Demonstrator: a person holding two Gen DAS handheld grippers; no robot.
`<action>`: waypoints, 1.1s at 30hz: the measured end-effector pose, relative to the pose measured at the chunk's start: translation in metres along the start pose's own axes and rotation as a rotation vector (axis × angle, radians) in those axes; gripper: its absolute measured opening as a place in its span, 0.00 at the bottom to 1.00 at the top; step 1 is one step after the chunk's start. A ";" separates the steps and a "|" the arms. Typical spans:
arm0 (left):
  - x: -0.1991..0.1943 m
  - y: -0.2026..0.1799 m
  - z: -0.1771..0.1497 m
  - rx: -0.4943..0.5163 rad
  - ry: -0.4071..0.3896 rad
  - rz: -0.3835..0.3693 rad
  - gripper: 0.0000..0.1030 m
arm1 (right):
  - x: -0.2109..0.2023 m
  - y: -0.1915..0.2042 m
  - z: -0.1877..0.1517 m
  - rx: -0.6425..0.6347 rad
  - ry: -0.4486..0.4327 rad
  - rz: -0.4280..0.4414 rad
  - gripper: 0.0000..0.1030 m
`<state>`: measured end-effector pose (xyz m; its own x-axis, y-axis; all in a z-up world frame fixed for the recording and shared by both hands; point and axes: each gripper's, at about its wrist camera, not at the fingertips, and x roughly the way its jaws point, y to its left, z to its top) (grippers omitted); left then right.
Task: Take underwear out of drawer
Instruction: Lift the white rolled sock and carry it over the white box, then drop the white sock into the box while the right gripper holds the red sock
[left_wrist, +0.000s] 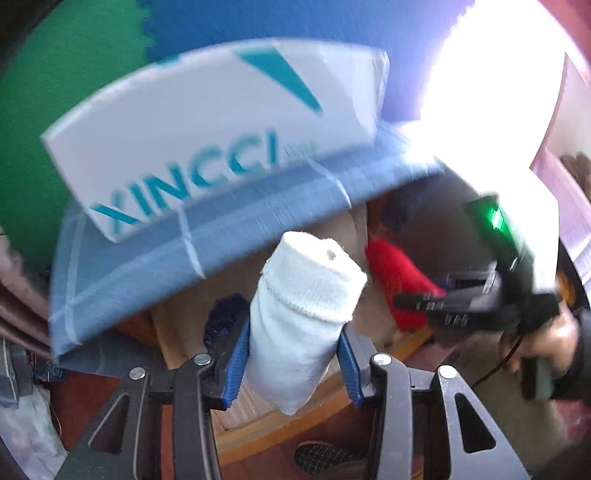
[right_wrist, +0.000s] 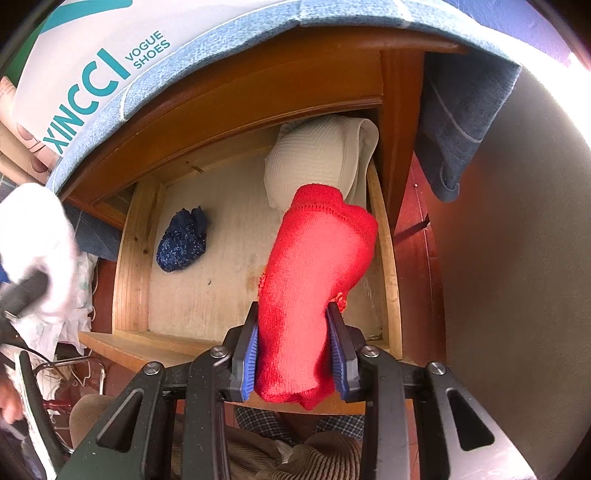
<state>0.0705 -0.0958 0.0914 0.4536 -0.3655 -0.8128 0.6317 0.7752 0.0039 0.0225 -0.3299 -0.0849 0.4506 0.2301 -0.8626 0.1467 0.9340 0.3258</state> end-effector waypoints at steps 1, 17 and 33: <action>-0.009 0.003 0.004 -0.018 -0.020 -0.001 0.43 | 0.000 0.000 0.000 -0.002 -0.001 -0.001 0.29; -0.115 0.074 0.141 -0.218 -0.246 0.112 0.43 | -0.001 0.001 0.000 0.002 -0.005 0.005 0.29; -0.006 0.123 0.169 -0.347 -0.032 0.164 0.44 | -0.002 -0.005 0.002 0.011 0.003 0.035 0.29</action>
<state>0.2514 -0.0851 0.1950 0.5537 -0.2339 -0.7992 0.3012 0.9510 -0.0697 0.0226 -0.3354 -0.0840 0.4528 0.2639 -0.8516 0.1403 0.9222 0.3604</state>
